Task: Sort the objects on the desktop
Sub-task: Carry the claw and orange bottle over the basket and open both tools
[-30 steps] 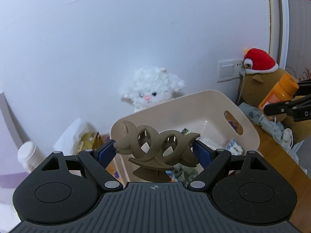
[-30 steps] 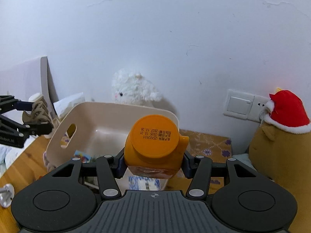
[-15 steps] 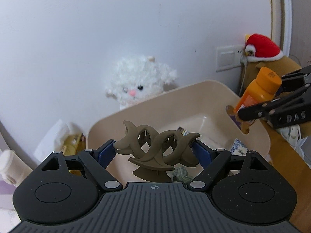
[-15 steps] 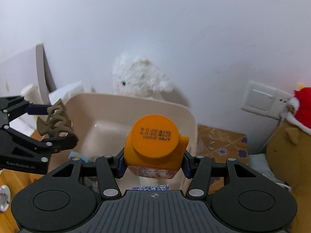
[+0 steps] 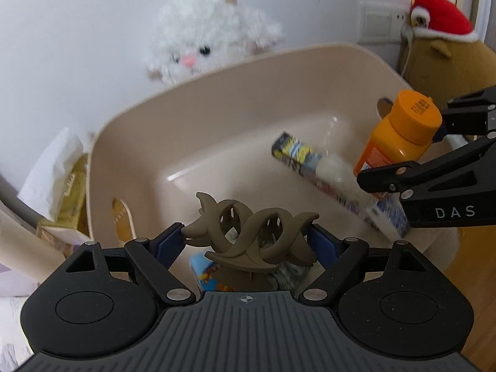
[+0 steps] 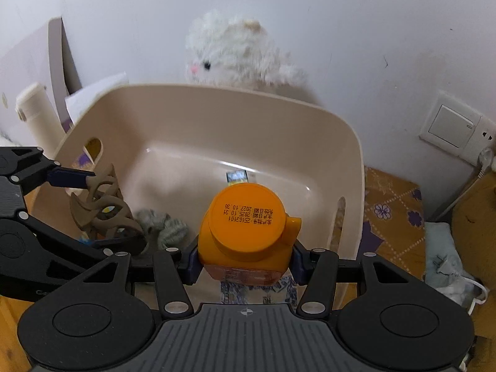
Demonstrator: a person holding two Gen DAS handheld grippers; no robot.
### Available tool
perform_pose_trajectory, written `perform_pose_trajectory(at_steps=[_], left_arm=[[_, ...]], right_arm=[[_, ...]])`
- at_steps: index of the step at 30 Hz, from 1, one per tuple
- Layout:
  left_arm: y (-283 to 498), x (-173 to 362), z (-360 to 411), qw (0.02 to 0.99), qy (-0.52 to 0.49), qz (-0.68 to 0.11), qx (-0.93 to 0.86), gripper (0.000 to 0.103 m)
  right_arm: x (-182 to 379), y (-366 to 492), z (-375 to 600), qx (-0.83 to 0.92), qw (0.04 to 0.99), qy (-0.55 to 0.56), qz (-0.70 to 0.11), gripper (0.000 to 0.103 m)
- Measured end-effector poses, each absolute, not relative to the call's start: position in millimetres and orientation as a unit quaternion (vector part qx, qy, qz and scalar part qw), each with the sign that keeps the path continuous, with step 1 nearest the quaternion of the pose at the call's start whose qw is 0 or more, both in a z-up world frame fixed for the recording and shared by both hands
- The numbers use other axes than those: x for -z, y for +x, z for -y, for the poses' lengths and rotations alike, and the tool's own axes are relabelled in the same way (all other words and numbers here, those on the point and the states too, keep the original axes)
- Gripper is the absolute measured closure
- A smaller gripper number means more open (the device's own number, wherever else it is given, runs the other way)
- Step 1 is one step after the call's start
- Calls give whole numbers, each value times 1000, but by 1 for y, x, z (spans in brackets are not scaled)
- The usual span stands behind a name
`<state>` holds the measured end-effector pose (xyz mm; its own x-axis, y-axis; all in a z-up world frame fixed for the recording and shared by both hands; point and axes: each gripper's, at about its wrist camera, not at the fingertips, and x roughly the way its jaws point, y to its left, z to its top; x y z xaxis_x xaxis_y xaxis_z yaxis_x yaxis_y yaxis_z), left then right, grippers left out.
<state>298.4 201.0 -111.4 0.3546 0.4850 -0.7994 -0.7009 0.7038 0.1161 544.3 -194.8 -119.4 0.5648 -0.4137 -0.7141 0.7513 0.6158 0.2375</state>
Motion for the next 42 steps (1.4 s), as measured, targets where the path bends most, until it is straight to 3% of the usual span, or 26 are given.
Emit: perform_pose_trajectory(at_steps=[5,14,20,42], left_arm=[[300,125,-204,793,-131,-464,-373,17],[295,124,-209,789,-164,-468,-362,16],[294,122,-203,787,-157,-471,-366,16],[277,89,-198,788,-147,-447,-397,13]], right_arm=[[127,546,196,351,836,269,-325,52],[113,536,194,377,838,251,-305,25],[107,532,191,386,835,257,-298,17],[74,517,163,412,835,243,-273,13]])
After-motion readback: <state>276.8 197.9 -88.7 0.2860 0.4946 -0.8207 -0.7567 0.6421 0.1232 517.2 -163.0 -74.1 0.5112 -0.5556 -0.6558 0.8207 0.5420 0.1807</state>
